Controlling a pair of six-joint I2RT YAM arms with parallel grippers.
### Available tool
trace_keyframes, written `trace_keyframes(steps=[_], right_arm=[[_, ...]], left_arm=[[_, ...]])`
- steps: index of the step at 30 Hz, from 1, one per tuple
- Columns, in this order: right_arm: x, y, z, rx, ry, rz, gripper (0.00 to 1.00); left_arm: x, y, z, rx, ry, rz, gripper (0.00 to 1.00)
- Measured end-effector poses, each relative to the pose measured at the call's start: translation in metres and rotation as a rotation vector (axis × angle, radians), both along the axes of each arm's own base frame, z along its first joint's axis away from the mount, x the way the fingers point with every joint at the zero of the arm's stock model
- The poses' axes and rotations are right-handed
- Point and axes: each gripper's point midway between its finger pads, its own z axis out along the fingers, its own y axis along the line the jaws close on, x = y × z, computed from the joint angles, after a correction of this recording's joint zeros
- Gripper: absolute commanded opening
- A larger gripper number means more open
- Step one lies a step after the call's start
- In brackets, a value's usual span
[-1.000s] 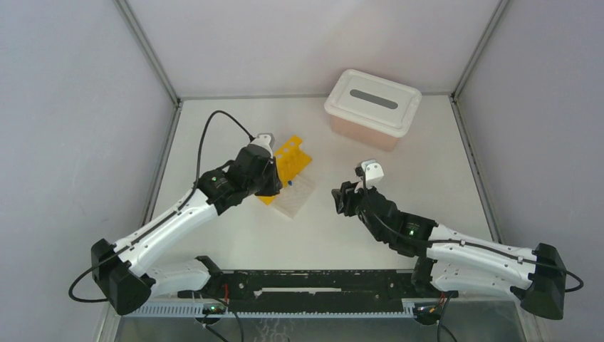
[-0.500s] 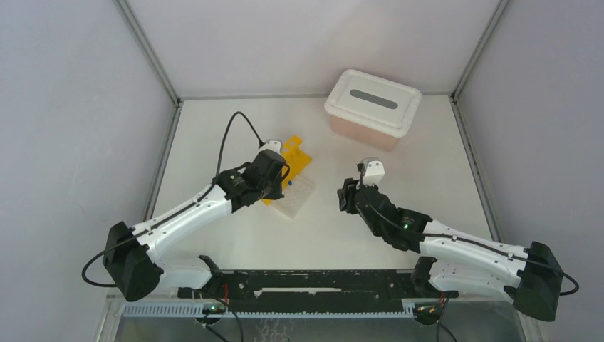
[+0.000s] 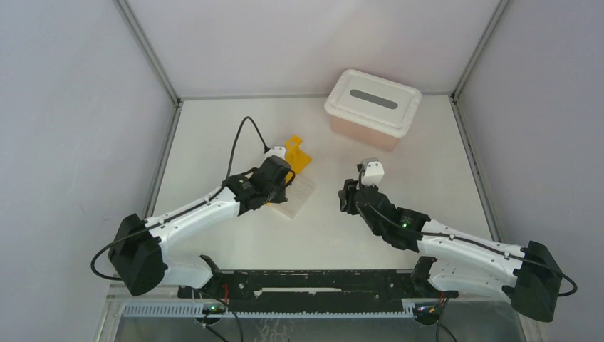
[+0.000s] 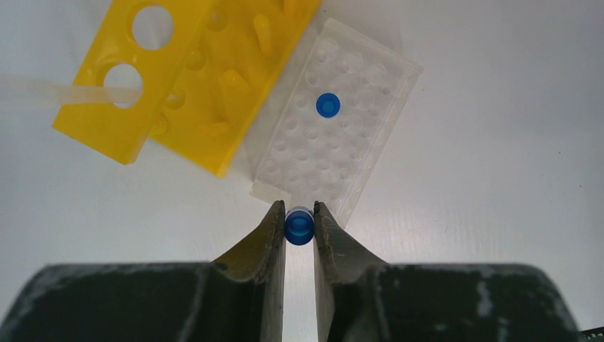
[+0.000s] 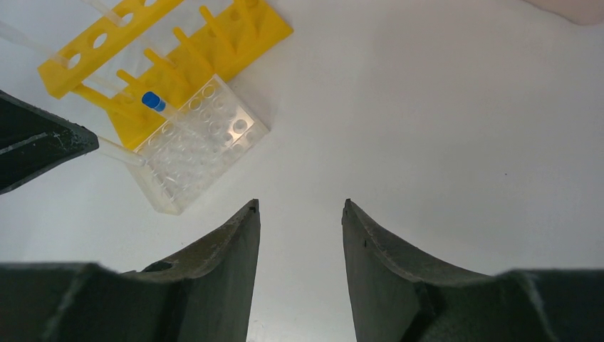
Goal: Organize the chemistry lab equipment
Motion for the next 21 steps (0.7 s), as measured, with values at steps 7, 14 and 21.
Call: trace_keyframes(steps=[7,14,21], right_arm=[[0.001,0.000,-0.001,0.004,0.006,0.002,0.53],[0.002,-0.001,-0.002,0.006,0.008,0.000,0.56],[0.003,-0.002,-0.003,0.003,0.011,-0.004,0.59]], left_arm=[[0.003,0.001,-0.009,0.008,-0.015,0.011,0.08],[0.008,0.001,-0.012,-0.002,-0.044,0.022,0.08],[0.012,-0.002,-0.009,-0.016,-0.062,0.025,0.08]])
